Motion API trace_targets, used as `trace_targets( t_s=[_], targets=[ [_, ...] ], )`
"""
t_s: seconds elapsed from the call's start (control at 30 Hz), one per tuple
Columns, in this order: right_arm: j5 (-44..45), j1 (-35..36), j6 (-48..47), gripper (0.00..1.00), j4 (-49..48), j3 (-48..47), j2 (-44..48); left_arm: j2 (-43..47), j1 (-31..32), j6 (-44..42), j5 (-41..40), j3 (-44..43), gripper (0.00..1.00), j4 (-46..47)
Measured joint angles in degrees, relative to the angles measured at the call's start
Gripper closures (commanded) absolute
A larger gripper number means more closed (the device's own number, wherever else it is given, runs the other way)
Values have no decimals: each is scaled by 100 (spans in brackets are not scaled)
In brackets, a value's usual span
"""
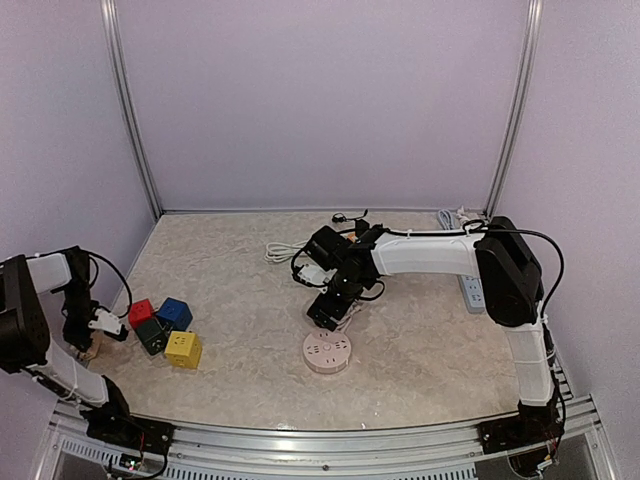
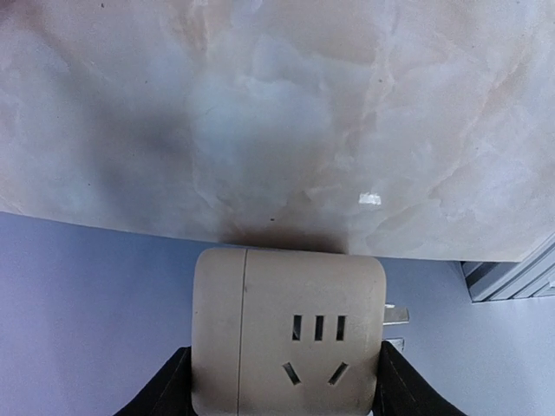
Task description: Insert the plug
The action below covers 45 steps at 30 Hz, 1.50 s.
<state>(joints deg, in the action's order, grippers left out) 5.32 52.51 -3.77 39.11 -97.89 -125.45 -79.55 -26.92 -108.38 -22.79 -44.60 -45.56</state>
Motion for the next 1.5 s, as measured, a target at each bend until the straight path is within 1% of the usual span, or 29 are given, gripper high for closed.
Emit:
trace_targets(
  t_s=[0.07, 0.1, 0.27, 0.37, 0.5, 0.57, 0.63, 0.7, 0.8, 0.87, 0.93, 0.97, 1.03, 1.07, 1.17, 1.27, 1.3, 1.37, 1.43, 1.5],
  targets=[
    [7, 0, 2, 0, 2, 0, 0, 15, 48, 107, 48, -98, 98, -190],
    [15, 0, 9, 0, 2, 0, 0, 50, 79, 164, 101, -170, 100, -284],
    [114, -15, 177, 0, 7, 17, 66, 586, 166, 409, 748, -835, 100, -817],
    [184, -72, 411, 0, 0, 90, 332, 1073, 229, 573, 1381, -1458, 100, -1165],
    [227, -136, 704, 0, -90, 111, 944, 1639, 599, 890, 2337, -2201, 100, -1569],
    [63, -153, 903, 1, -297, 109, 1388, 1853, 929, 1097, 2983, -2667, 100, -1915],
    [-184, -179, 1102, 2, -601, 107, 1805, 1904, 1202, 1303, 3764, -3235, 100, -2361],
    [-474, -168, 1316, 2, -887, 48, 2118, 1908, 1432, 1464, 4516, -3692, 100, -2583],
    [-981, -72, 1587, 1, -1279, -271, 2253, 1897, 1825, 1641, 5523, -4142, 100, -2800],
    [-1360, 61, 1738, 0, -1591, -435, 2251, 1840, 2090, 1665, 5958, -4406, 100, -2929],
    [-1698, 256, 1856, 0, -1814, -612, 2214, 1766, 2363, 1714, 6201, -4699, 100, -3010],
    [-1829, 389, 1915, 0, -1856, -824, 2133, 1722, 2597, 1753, 6223, -4907, 100, -3036],
    [-1945, 614, 1996, 0, -1910, -1314, 1917, 1707, 2837, 1818, 6148, -5169, 100, -3045],
    [-1974, 710, 2020, 0, -1926, -1600, 1781, 1714, 3141, 1838, 6081, -5292, 100, -3042],
    [-2031, 968, 2083, 0, -2039, -2295, 1434, 1895, 3794, 1845, 5608, -5488, 100, -3045],
    [-2055, 1178, 2140, 0, -2181, -2568, 1246, 2157, 4590, 1810, 5010, -5421, 100, -3045],
    [-2052, 1237, 2144, 0, -2229, -2614, 1189, 2286, 4957, 1773, 4741, -5298, 100, -3038],
    [-2035, 1329, 2144, 0, -2310, -2625, 1113, 2503, 5410, 1681, 4411, -5047, 100, -3075],
    [-2013, 1392, 2144, 0, -2341, -2627, 1029, 2632, 5595, 1635, 4140, -4931, 100, -3128],
    [-2033, 1432, 2155, 0, -2354, -2671, 927, 2640, 5646, 1587, 3956, -4892, 100, -3101]
  ],
)
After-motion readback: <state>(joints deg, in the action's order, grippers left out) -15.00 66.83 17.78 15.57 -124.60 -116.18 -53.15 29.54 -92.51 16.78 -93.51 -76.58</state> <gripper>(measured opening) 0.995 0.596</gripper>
